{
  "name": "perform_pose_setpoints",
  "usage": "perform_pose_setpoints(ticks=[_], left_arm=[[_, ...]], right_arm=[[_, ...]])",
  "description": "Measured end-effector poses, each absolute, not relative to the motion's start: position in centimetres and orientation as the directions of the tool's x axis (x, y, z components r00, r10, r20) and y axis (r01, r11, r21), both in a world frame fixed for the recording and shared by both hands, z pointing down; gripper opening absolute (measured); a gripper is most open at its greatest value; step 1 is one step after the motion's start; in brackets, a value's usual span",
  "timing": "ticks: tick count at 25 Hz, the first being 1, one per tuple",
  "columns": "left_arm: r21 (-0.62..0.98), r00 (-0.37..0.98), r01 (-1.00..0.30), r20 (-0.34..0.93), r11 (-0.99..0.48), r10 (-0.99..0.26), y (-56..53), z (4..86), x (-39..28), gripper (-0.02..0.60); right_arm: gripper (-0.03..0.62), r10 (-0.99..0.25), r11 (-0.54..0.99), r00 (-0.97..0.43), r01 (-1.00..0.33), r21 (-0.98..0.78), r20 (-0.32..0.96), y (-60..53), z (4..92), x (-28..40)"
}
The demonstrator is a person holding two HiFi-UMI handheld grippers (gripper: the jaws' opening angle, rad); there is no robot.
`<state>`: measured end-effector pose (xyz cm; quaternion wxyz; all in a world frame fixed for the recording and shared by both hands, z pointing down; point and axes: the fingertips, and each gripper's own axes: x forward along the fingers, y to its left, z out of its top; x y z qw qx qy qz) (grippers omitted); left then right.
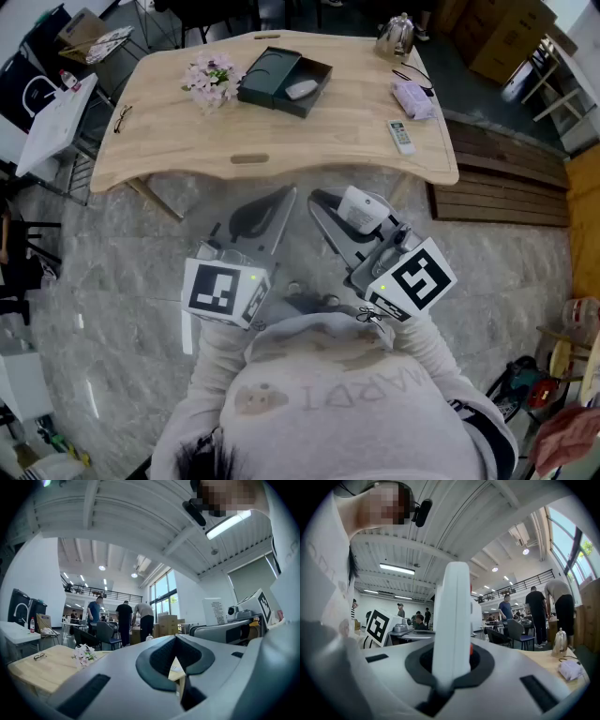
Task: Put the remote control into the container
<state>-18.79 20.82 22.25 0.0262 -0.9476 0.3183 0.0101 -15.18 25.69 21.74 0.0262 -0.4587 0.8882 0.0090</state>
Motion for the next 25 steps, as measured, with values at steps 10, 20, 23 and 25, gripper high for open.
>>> perform_pose_setpoints(ticks=[10, 20, 23, 25], left_arm=[[-0.058, 0.796, -0.604, -0.012, -0.795, -0.605, 19.6, 23.0, -18.5, 0.000], [-0.078, 0.812, -0.582, 0.009, -0.810, -0.584, 16.9, 23.3, -18.5, 0.000], [-0.079, 0.814, -0.579, 0.003, -0.811, -0.581, 15.5, 23.4, -19.1, 0.000], [-0.082, 0.816, -0.576, -0.002, -0.813, -0.578, 14.5, 23.7, -19.5, 0.000]], right_arm=[[0.031, -0.820, 0.571, -0.568, -0.821, -0.017, -0.068, 25.0, 21.5, -14.1], [0.031, -0.831, 0.556, -0.553, -0.831, -0.033, -0.066, 22.3, 21.7, -14.6], [0.031, -0.841, 0.540, -0.535, -0.841, -0.045, -0.082, 21.0, 21.8, -14.8], [0.031, -0.845, 0.532, -0.526, -0.844, -0.059, -0.094, 20.1, 21.8, -14.9]])
